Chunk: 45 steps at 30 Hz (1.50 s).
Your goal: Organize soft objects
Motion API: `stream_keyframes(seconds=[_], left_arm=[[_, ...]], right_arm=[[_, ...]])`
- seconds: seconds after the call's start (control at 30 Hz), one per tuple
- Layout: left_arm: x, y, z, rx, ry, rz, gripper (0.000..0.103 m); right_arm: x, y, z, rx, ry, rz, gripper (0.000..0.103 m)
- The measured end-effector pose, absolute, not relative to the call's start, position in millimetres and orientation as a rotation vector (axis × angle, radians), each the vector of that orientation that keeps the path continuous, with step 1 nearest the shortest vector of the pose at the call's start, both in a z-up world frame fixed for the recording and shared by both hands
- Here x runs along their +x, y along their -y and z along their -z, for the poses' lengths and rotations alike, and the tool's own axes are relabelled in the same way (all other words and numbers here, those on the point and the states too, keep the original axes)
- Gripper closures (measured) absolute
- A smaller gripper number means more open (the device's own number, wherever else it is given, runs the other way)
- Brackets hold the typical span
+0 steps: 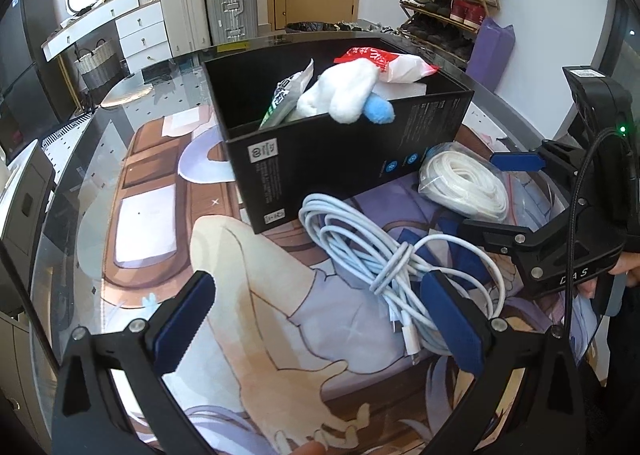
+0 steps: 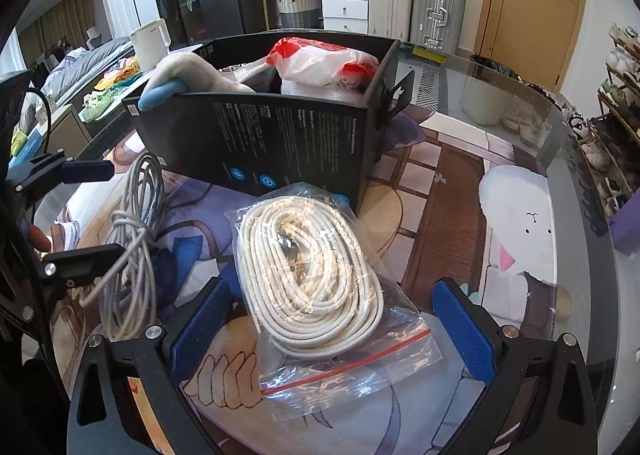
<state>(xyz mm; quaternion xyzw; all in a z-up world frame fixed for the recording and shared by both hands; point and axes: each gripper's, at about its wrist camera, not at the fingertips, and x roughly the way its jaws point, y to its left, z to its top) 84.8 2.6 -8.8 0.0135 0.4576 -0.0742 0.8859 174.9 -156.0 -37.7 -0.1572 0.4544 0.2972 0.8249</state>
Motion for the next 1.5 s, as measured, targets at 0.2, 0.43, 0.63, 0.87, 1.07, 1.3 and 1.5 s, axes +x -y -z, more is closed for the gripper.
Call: stream_keyframes(seconds=[0.2, 0.43, 0.63, 0.87, 1.07, 1.3, 1.5], left_arm=[[83.2, -7.2, 8.7, 0.048, -0.959, 0.151, 0.0], [83.6, -7.5, 8.1, 0.031, -0.963, 0.153, 0.0], [86.5, -4.9, 11.9, -0.084, -0.984, 0.21, 0.0], [87.3, -1.4, 16.9, -0.109, -0.981, 0.201, 0.001], [86.3, 2.0, 17.0, -0.12, -0.949, 0.213, 0.011], [85.0, 5.2, 13.6, -0.144, -0.92, 0.278, 0.047], [84.4, 2.6, 12.5, -0.184, -0.922, 0.341, 0.064]], right_arm=[[173.1, 154.0, 38.8, -0.333, -0.967, -0.627, 0.001], [171.2, 155.1, 39.3, -0.33, -0.968, -0.625, 0.001], [171.5, 154.8, 39.3, -0.33, -0.967, -0.625, 0.001], [169.6, 154.8, 39.3, -0.333, -0.966, -0.623, 0.001], [167.3, 153.6, 39.3, -0.336, -0.965, -0.629, 0.001], [161.7, 150.1, 39.2, -0.343, -0.962, -0.642, 0.001], [160.0, 149.3, 39.0, -0.344, -0.962, -0.645, 0.001]])
